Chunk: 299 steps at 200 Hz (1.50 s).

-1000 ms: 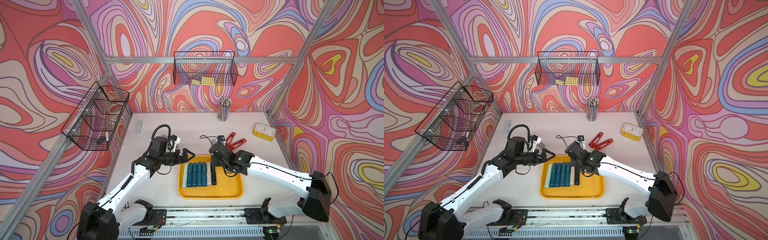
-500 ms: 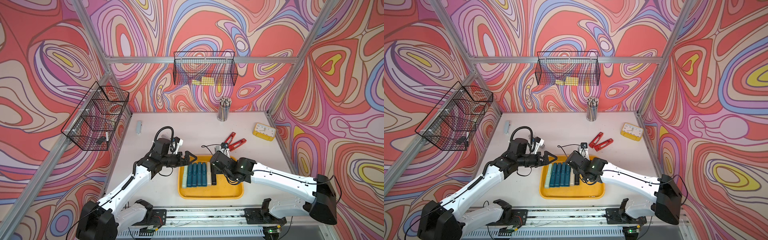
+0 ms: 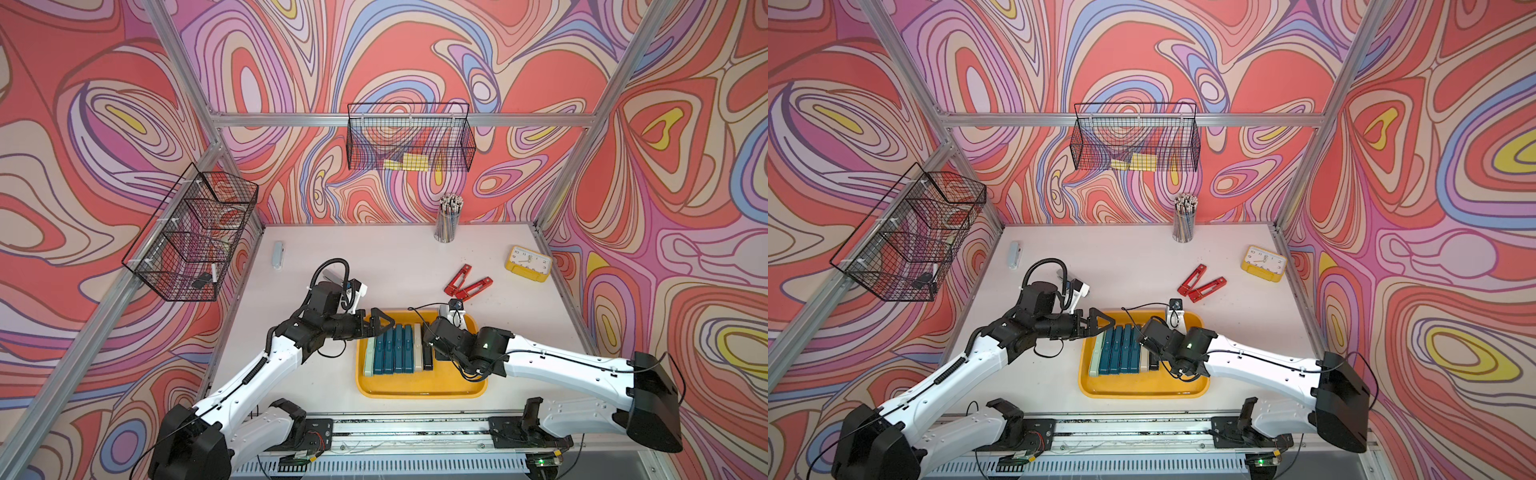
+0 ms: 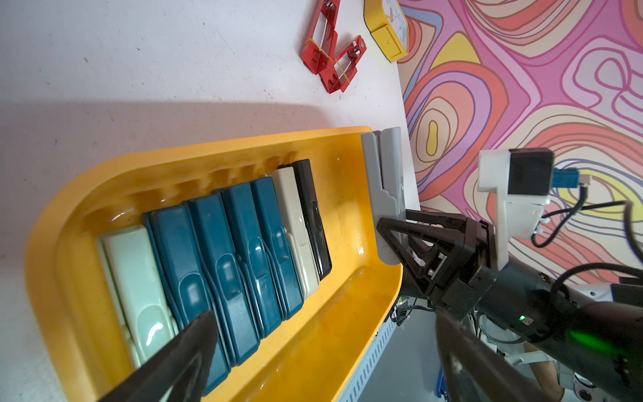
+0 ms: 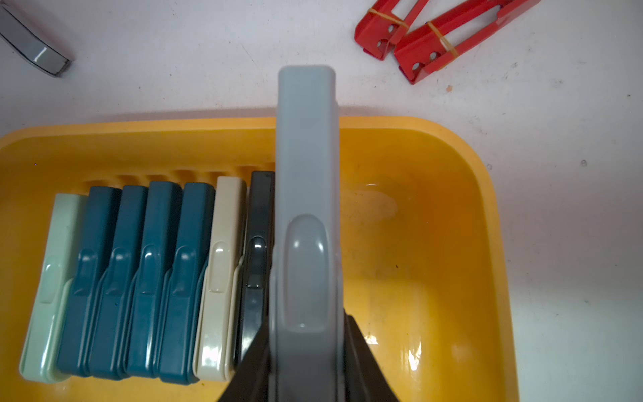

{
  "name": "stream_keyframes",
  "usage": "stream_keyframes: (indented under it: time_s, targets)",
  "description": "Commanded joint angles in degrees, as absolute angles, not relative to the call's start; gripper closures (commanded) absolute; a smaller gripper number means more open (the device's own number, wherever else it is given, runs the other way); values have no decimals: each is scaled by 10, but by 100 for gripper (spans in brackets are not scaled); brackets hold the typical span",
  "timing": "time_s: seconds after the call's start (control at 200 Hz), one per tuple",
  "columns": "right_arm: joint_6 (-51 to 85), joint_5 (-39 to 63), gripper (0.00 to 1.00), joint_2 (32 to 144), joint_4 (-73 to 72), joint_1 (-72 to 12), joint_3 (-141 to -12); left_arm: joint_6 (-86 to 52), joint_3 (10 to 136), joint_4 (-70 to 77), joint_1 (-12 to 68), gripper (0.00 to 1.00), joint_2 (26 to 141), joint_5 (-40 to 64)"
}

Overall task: Put the pruning pliers into the storage box
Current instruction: Place the pruning pliers in the storage box.

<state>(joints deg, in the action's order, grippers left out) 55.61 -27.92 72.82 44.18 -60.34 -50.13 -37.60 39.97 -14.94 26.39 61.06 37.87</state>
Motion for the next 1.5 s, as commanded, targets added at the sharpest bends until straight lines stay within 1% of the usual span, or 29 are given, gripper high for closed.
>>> stream_keyframes:
  time_s: [0.0, 0.27, 0.626, 0.866, 1.492]
  targets:
    - [572, -288, 86, 718, 432, -611, -494, -379, 394, -147, 270, 1, 595, 371]
    - [589, -288, 86, 723, 424, -624, -476, -379, 386, -144, 275, 1, 597, 371]
    - [610, -284, 86, 724, 402, -632, -437, -399, 360, -123, 301, 1, 596, 358]
    - [606, -279, 86, 746, 382, -632, -431, -403, 354, -116, 315, 1, 605, 349]
    - [594, -281, 85, 807, 318, -632, -419, -405, 357, -95, 320, 1, 640, 347]
